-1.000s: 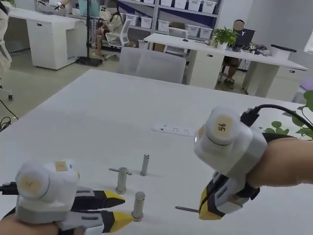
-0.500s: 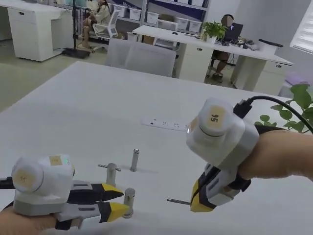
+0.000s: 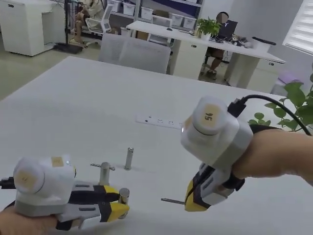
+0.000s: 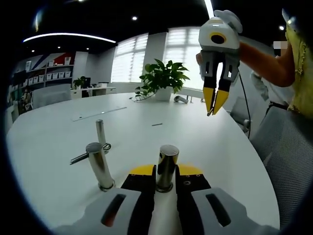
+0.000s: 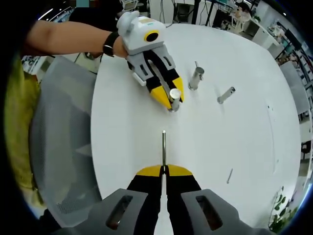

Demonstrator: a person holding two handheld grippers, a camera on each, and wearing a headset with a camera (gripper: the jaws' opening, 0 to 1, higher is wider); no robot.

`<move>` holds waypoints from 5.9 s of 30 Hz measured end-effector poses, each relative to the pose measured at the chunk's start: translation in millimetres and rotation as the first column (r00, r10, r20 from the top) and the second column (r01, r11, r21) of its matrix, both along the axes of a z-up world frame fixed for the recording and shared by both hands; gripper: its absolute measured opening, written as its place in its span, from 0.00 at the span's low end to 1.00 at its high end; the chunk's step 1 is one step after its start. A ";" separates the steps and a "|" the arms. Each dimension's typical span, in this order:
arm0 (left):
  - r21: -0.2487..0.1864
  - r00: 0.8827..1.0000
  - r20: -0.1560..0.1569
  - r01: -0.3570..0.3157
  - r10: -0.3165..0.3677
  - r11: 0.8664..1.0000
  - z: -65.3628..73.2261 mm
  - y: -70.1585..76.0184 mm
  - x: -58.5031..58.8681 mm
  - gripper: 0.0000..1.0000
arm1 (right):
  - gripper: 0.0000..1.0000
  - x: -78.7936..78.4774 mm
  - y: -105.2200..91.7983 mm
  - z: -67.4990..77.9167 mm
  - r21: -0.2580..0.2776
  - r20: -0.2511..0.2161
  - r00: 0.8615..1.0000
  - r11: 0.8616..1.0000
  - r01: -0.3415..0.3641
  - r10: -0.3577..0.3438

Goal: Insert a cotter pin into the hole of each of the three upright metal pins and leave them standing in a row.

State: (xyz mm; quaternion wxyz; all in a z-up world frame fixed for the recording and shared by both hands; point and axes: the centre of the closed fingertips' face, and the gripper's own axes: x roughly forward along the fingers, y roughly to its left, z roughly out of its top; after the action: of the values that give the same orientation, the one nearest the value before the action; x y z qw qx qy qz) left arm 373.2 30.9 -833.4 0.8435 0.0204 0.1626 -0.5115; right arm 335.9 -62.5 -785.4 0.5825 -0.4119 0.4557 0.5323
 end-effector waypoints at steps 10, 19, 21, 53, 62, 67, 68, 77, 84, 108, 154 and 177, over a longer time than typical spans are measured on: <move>0.005 1.000 0.010 0.014 -0.014 1.000 -1.6 -1.9 1.5 0.13 | 0.02 1.0 2.4 -1.9 -0.001 -0.005 1.000 1.000 0.010 -0.010; 0.011 1.000 0.006 -0.006 0.006 1.000 -2.8 -3.1 2.4 0.12 | 0.02 5.1 3.3 -6.3 0.000 -0.011 1.000 1.000 0.025 -0.025; 0.015 1.000 0.003 -0.020 0.020 1.000 -3.5 -2.7 2.8 0.12 | 0.02 6.0 3.4 -8.3 0.000 -0.013 0.999 1.000 0.031 -0.031; 0.005 0.992 0.016 -0.124 0.124 0.992 -4.2 -9.7 0.6 0.12 | 0.02 15.1 26.7 -29.0 0.021 -0.022 0.999 0.999 0.049 -0.048; -0.005 0.993 0.020 -0.118 0.118 0.993 -4.6 -13.6 1.9 0.12 | 0.02 16.3 31.1 -32.1 0.026 -0.020 0.998 0.998 0.058 -0.058; -0.013 0.993 0.022 -0.113 0.113 0.994 -4.3 -15.4 1.9 0.12 | 0.02 16.3 34.1 -33.3 0.028 -0.021 0.998 0.998 0.056 -0.055; -0.013 0.993 0.021 -0.113 0.113 0.993 -4.6 -15.8 1.6 0.12 | 0.02 16.8 34.5 -33.3 0.029 -0.019 0.998 0.998 0.056 -0.056; 0.008 0.994 0.016 -0.109 0.109 0.994 -9.6 -16.4 0.4 0.13 | 0.02 15.8 36.0 -37.2 0.025 -0.029 0.998 0.998 0.057 -0.057; 0.014 0.994 0.016 -0.106 0.106 0.994 -11.1 -16.8 0.3 0.12 | 0.02 16.2 36.7 -38.1 0.023 -0.034 0.998 0.998 0.060 -0.059; 0.031 0.992 0.032 -0.124 0.123 0.992 -11.1 -17.8 -0.9 0.12 | 0.02 16.3 36.4 -39.0 0.008 -0.042 0.996 0.997 0.081 -0.081; 0.057 0.979 0.051 -0.201 0.198 0.978 -11.1 -18.5 0.4 0.11 | 0.02 17.1 46.0 -40.0 0.016 -0.052 0.994 0.995 0.101 -0.100; 0.059 0.981 0.051 -0.192 0.189 0.980 -11.6 -22.1 -1.2 0.11 | 0.02 18.5 56.5 -40.8 0.032 -0.049 0.994 0.995 0.094 -0.093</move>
State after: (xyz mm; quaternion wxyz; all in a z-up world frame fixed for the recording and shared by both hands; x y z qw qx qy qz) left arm 372.1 8.7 -845.0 0.8910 0.0434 0.1610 -0.4224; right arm 354.4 -6.0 -826.1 0.6027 -0.3673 0.4791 0.5218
